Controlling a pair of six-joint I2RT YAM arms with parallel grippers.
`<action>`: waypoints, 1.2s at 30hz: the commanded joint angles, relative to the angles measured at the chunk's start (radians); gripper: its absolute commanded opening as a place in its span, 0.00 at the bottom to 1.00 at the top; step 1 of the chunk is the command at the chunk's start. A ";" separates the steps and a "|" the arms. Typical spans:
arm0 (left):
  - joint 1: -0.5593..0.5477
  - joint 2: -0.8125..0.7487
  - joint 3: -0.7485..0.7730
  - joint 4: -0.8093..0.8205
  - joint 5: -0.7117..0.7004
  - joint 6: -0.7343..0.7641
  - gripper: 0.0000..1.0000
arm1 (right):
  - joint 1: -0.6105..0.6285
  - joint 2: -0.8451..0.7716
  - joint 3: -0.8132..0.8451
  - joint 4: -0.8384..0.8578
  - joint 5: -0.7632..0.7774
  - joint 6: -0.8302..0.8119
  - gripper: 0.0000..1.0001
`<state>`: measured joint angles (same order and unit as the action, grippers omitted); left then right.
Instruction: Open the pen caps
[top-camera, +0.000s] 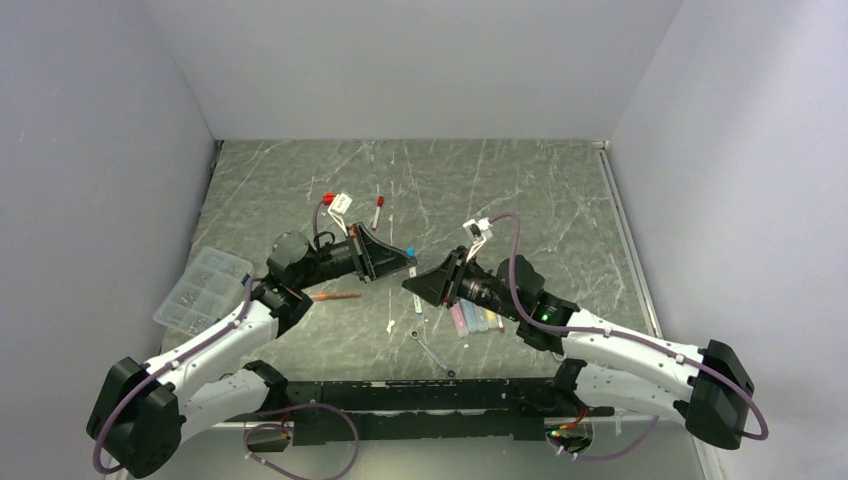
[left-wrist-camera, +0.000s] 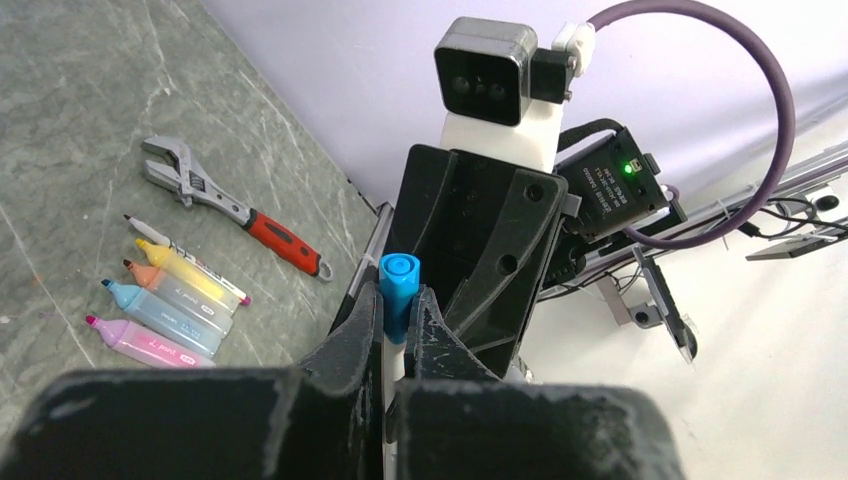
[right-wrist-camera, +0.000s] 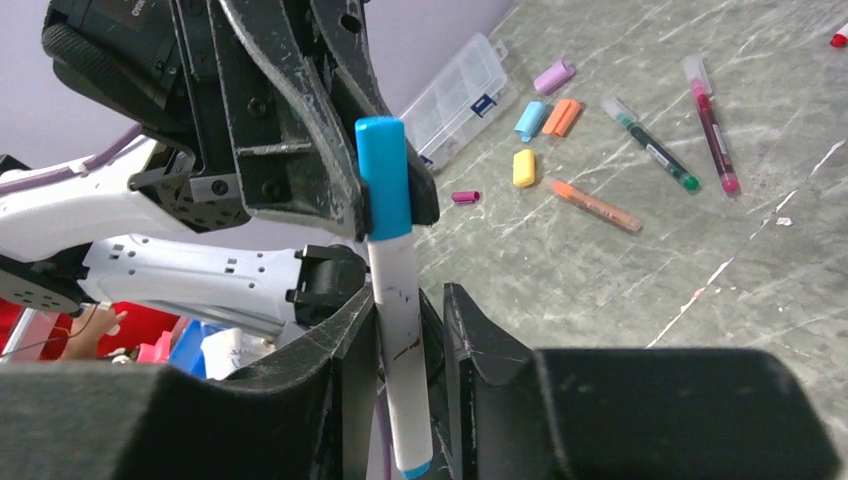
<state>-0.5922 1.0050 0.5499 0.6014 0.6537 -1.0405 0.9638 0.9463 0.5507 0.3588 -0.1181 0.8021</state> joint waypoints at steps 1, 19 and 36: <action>-0.008 -0.022 0.000 0.038 0.045 -0.012 0.00 | -0.007 0.027 0.053 0.063 0.025 0.000 0.33; 0.103 -0.064 0.226 -0.144 -0.168 0.058 0.00 | -0.002 -0.048 -0.070 0.027 -0.002 0.020 0.00; 0.121 -0.053 0.257 -0.203 -0.341 0.064 0.00 | 0.013 -0.170 -0.090 -0.055 0.064 -0.007 0.00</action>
<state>-0.5041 1.0050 0.7521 0.3359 0.5163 -1.0218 0.9699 0.7952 0.4698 0.3477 -0.0605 0.8104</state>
